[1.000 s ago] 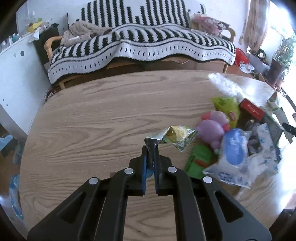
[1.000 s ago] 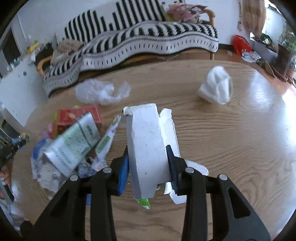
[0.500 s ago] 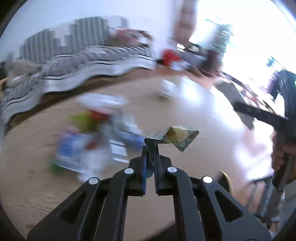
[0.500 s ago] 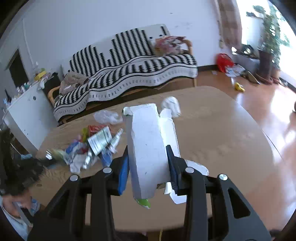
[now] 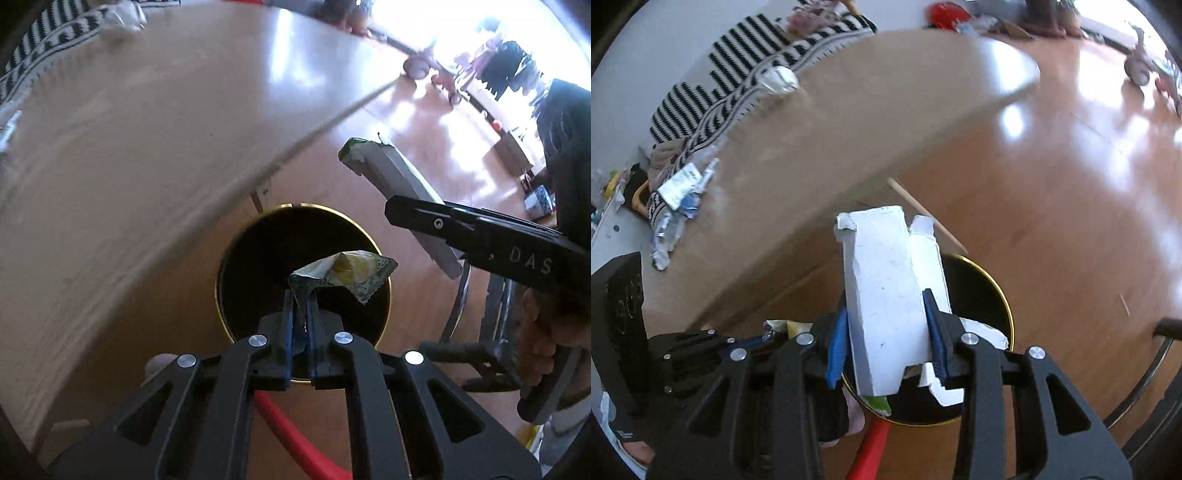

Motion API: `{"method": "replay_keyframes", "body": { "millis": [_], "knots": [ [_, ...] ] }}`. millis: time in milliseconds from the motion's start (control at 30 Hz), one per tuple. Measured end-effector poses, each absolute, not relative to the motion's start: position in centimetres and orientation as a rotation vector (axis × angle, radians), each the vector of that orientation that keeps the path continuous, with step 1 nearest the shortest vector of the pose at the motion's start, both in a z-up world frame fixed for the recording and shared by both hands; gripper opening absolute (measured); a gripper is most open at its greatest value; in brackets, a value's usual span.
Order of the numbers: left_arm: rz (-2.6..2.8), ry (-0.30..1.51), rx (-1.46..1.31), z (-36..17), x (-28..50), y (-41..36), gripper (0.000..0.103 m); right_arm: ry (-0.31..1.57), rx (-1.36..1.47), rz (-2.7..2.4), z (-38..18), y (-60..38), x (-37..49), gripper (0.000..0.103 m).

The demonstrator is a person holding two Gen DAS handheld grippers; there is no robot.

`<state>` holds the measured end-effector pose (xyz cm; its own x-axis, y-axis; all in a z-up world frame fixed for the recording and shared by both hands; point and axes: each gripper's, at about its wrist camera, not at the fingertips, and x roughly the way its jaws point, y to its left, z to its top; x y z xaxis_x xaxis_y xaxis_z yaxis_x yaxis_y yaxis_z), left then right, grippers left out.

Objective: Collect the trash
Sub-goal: 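Carry both items to the black bin and open both grippers to drop them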

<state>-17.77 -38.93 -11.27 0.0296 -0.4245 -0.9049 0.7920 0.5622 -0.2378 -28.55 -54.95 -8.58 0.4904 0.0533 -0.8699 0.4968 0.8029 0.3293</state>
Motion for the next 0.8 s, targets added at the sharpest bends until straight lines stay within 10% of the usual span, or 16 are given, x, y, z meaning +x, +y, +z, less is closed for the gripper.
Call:
{"method": "replay_keyframes", "body": {
  "millis": [500, 567, 600, 633, 800],
  "knots": [
    [-1.034, 1.237, 0.432, -14.1, -18.5, -42.0, 0.007, 1.049, 0.706, -0.307, -11.4, -57.4, -29.1, 0.039],
    [-1.029, 1.228, 0.46, -14.6, -19.0, -42.2, 0.037, 1.058, 0.738, -0.308, -11.5, -57.7, -29.0, 0.056],
    [-1.03, 1.22, 0.459, -14.6, -19.2, -42.1, 0.085, 1.068, 0.753, -0.321, -11.5, -57.9, -29.0, 0.068],
    [-1.027, 1.197, 0.449, -14.4, -19.3, -42.0, 0.097, 1.07, 0.754, -0.337, -11.4, -58.1, -29.0, 0.092],
    [-1.049, 1.139, 0.49, -12.6, -19.5, -41.1, 0.097, 0.958, 0.701, -0.469, -8.4, -59.5, -30.1, 0.096]
  ]
}}
